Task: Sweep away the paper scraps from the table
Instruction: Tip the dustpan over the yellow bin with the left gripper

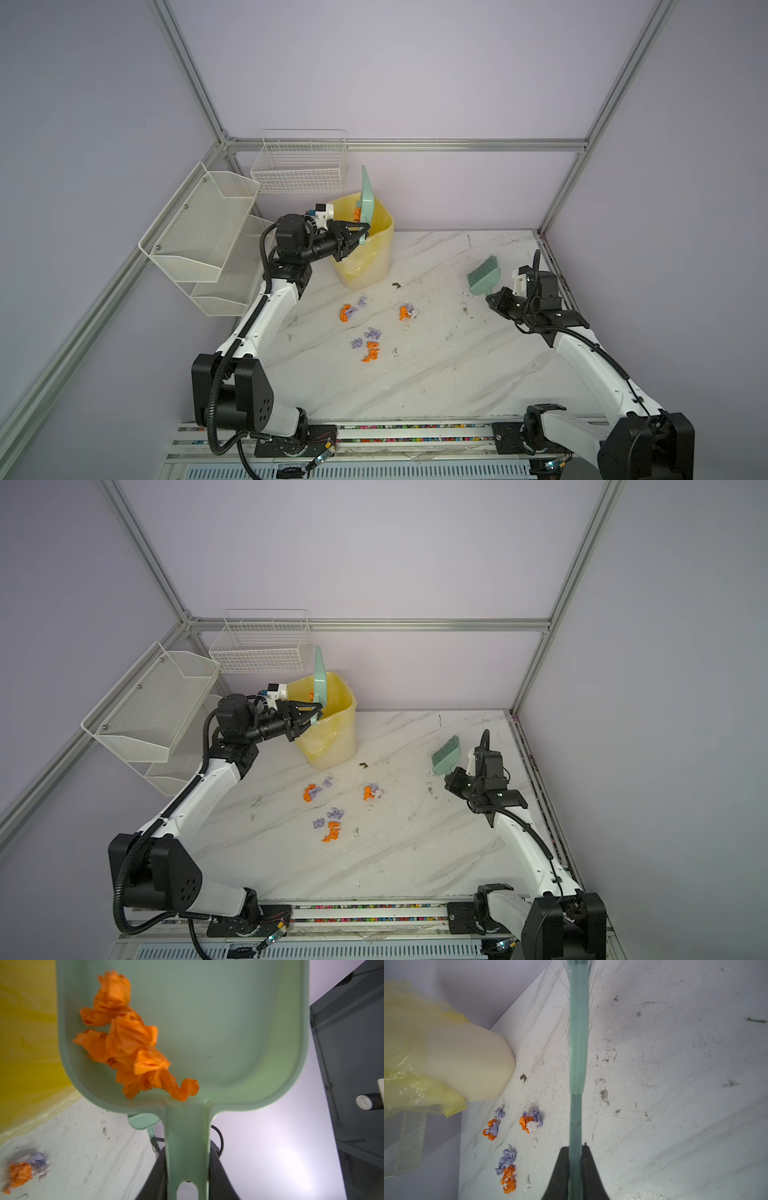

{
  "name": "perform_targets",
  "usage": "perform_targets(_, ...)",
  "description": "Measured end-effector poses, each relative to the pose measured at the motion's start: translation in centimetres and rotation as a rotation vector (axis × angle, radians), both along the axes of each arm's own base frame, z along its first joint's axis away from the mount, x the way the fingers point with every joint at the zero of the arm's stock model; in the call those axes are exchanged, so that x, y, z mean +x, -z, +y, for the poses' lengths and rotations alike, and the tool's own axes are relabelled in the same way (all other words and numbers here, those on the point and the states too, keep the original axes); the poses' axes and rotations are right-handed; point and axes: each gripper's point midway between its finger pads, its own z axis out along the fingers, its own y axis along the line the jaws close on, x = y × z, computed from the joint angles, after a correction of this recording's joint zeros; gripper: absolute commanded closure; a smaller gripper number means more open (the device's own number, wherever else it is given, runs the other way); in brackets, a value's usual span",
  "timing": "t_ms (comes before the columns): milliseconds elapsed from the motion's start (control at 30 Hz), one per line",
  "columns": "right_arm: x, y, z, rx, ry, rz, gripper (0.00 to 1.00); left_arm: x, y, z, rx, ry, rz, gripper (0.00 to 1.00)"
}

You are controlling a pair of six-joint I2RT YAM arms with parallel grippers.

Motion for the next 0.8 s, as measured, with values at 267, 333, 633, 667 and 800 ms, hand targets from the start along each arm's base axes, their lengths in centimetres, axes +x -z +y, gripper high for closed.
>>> perform_targets(267,0.0,0.0,0.1,0.002,-0.003,0.001,1.0,-0.3,-1.2,1.1,-0.165,0.011,-0.001,0.91)
perform_targets(333,0.0,-0.1,0.1,0.002,-0.003,0.0,1.0,-0.6,-1.6,1.1,-0.213,0.026,-0.008,0.91)
perform_targets(633,0.0,-0.3,0.2,0.005,-0.007,-0.003,1.0,0.2,-0.9,1.3,-0.375,0.08,0.03,0.91)
perform_targets(667,0.0,-0.3,0.3,0.006,-0.009,-0.003,1.0,0.1,-1.1,1.3,-0.382,0.085,0.029,0.91)
perform_targets(800,-0.2,-0.2,0.6,0.01,-0.019,0.003,1.0,-0.6,-2.1,1.3,-0.389,0.098,-0.002,0.91)
